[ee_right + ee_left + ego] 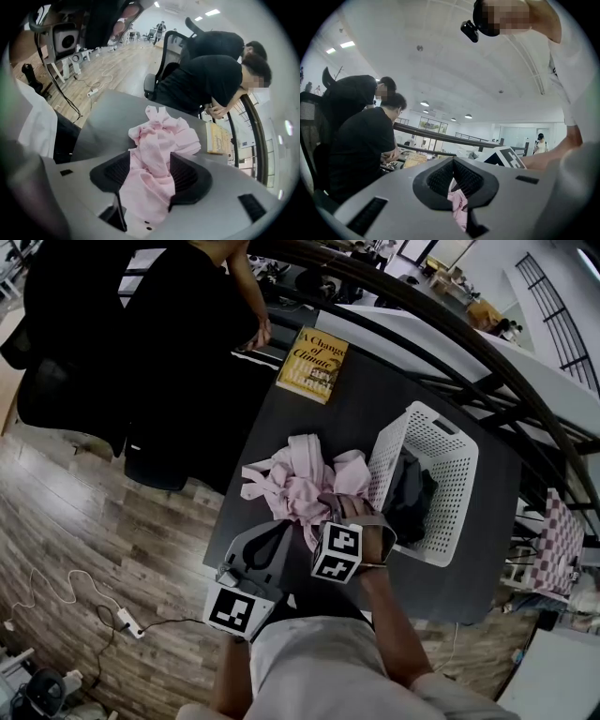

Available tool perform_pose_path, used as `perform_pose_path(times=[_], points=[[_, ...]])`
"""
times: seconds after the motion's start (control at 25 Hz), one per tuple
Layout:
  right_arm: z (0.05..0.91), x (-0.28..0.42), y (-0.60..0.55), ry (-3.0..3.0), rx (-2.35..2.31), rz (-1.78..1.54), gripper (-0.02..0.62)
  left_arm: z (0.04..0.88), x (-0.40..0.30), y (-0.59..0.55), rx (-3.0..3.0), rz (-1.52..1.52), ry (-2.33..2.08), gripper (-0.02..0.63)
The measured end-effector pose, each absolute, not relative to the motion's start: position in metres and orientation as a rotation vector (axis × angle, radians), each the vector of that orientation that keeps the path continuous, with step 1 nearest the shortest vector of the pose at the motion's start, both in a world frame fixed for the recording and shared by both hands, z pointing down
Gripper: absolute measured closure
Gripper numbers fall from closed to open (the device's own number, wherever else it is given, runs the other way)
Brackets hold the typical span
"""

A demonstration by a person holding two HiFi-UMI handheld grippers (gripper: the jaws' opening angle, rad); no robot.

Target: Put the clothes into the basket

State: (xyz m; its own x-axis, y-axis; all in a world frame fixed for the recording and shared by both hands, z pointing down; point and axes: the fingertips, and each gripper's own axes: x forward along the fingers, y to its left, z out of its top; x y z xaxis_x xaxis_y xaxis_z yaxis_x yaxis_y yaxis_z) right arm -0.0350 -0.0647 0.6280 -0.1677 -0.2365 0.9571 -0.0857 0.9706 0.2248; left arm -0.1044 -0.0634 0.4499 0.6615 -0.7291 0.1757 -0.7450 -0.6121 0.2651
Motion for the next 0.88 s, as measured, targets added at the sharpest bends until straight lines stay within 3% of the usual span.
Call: perform_pose_path(times=[0.56,0.88], points=[[0.66,-0.06,-0.075,-1.793,0.226,-0.062,0.333,0.457,-0.123,-0.068,2.532,0.084,-1.215,0.604],[0.675,-0.058,-0.078,-1.76,0.218,-0.098,0.555,0.457,-0.123,-0.068,2.522,0.099,-1.232,0.604]])
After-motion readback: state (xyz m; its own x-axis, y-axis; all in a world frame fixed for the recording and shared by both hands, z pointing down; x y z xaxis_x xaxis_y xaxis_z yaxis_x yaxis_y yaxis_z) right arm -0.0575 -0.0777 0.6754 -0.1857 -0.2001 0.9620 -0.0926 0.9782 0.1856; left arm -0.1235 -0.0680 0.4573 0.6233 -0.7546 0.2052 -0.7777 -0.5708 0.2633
